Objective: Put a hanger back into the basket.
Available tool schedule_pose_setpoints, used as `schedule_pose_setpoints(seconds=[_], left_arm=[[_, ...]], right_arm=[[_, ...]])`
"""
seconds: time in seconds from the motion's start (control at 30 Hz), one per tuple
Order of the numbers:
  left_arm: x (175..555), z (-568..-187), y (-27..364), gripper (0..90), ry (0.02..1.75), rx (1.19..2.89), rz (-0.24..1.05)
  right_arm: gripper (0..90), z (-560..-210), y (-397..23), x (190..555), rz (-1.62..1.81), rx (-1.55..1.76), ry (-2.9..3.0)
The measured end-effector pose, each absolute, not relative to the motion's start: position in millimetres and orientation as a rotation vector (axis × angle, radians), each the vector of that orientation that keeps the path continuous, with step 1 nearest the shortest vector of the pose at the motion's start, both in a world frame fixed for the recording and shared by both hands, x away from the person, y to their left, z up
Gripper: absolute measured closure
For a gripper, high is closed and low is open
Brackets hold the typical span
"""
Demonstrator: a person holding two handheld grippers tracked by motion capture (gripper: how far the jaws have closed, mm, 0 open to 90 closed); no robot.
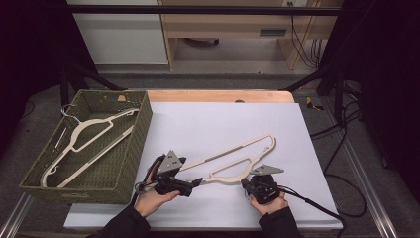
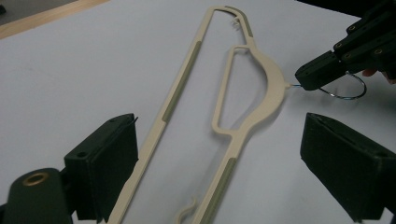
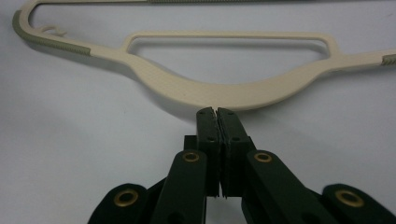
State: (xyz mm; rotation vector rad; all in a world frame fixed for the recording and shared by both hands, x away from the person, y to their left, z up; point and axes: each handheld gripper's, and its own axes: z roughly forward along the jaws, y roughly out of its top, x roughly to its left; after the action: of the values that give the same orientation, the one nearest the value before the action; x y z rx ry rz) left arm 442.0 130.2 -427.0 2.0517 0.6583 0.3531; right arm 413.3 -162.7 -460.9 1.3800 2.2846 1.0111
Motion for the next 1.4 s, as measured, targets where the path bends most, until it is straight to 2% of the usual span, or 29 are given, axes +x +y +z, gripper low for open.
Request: schedule_pose_setpoints(seconds=[0.37, 0.8, 1.4], left_arm=[[455.8, -434.6, 75.6, 18.2, 0.564, 2.166, 0.283], [466.2, -446.4, 31.1, 28.8, 0.449, 2.313, 0.28], [473.9, -461.0, 5.9, 58.5, 0.38, 2.417, 0.285]], right_arm=[[89.2, -451.0, -166.7, 413.6, 1.041, 1.374, 2.274], [89.3, -444.3, -166.4, 414.0, 1.031, 1.375, 2.276], [89.3, -438.0, -168.8, 414.6, 1.031, 1.375, 2.278]])
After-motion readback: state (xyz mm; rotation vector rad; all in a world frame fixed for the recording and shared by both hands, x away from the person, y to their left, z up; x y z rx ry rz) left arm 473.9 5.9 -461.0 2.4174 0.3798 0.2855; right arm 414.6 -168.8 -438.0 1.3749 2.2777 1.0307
